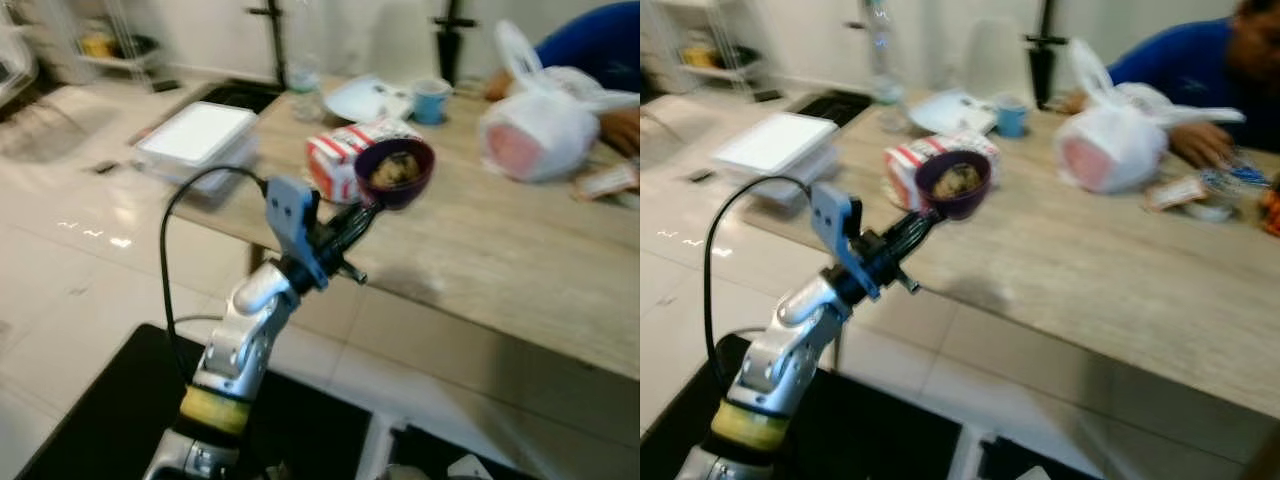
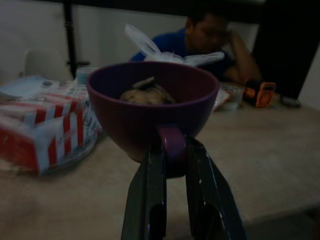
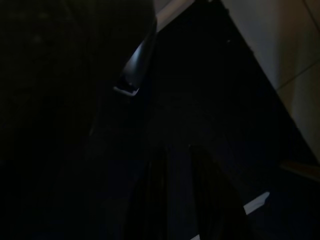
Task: Restocking fridge
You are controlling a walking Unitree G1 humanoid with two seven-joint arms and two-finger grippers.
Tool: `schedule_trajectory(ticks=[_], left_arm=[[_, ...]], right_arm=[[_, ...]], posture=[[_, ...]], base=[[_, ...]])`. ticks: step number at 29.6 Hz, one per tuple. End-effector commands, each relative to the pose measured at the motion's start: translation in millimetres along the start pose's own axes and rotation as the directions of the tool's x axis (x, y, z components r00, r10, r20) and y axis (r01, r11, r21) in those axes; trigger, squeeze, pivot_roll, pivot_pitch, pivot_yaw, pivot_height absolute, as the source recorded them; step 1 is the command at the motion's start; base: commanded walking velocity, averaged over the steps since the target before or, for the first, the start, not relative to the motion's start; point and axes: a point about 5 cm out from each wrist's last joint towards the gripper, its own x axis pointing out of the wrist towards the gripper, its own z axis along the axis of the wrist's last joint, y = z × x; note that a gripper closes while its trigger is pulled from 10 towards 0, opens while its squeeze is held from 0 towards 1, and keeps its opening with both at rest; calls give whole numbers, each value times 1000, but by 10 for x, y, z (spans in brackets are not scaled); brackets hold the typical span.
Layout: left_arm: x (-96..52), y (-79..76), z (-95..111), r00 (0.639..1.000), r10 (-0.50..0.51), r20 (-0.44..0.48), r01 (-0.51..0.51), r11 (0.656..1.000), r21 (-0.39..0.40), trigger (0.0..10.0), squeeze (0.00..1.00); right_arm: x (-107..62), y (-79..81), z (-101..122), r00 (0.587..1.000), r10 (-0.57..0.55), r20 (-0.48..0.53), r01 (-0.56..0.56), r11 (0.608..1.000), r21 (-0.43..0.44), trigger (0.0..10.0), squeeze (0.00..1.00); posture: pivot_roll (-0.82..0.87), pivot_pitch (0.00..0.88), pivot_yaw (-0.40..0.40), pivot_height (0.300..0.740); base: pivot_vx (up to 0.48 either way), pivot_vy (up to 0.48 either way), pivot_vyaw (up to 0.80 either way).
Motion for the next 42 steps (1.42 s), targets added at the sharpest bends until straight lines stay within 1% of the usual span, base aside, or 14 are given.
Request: schedule_trajectory(ticks=[1,3,10,14,15,17,20,22,24,25,31,34,38,42], left_arm=[[46,-43,47,999,-34,11,34,999,23,10000,0],[45,-47,41,999,-31,13,31,999,17,10000,0],[17,-34,-13,1000,-18,10,18,1000,-5,10000,0],[7,12,-35,1000,-14,-3,14,1000,0,10000,0],[-17,34,-52,1000,-20,-9,20,1000,7,10000,0],[-75,86,-125,999,-14,-33,14,1000,7,10000,0],[-79,88,-158,999,-36,-39,36,999,0,10000,0],[-52,34,-187,995,-85,-56,87,996,25,10000,0],[-52,34,-187,995,-85,-56,87,996,25,10000,0],[-26,-33,-186,992,-117,-48,118,993,29,10000,0],[-39,-55,-200,992,-119,-48,120,992,35,10000,0],[-50,-49,-253,992,-109,-58,111,993,38,10000,0],[-18,-68,-274,991,-122,-57,126,990,70,10000,0],[15,-84,-258,990,-134,-43,137,989,60,10000,0]], right_arm=[[-10,-121,495,982,-56,180,55,998,10,10000,0],[-11,-131,494,982,-58,179,58,998,7,10000,0],[-15,-161,498,982,-70,176,67,998,22,10000,0],[-18,-176,538,981,-71,181,68,997,21,10000,0],[-17,-172,543,982,-69,175,70,998,1,10000,0],[-13,-171,498,987,-62,150,63,998,-1,10000,0],[-15,-184,494,987,-64,148,62,998,17,10000,0],[-10,-167,470,989,-58,134,57,998,9,10000,0],[-10,-167,470,989,-58,134,57,998,9,10000,0],[-8,-158,437,991,-54,121,53,999,5,10000,0],[-7,-155,413,993,-50,110,50,999,5,10000,0],[-10,-180,428,992,-62,109,58,998,37,10000,0],[-6,-157,503,991,-55,122,52,998,28,10000,0],[-9,-161,543,989,-60,137,58,998,22,10000,0]], posture=[[-71,6,41,740],[-67,6,36,740],[-73,1,32,740],[-53,0,21,740],[-48,0,25,740],[-80,0,43,740],[-60,0,39,740],[-54,0,42,740],[-54,0,42,740],[-40,0,34,740],[-34,0,29,740],[-40,0,26,740],[-38,0,21,740],[-44,0,20,740]], base=[[-401,0,0],[-394,0,0],[0,0,0],[0,0,0],[0,0,0],[0,0,-763],[0,0,-763],[0,0,-759],[0,0,-763],[0,0,-763],[0,0,-763],[0,0,-763],[0,0,-763],[0,-112,-761]])
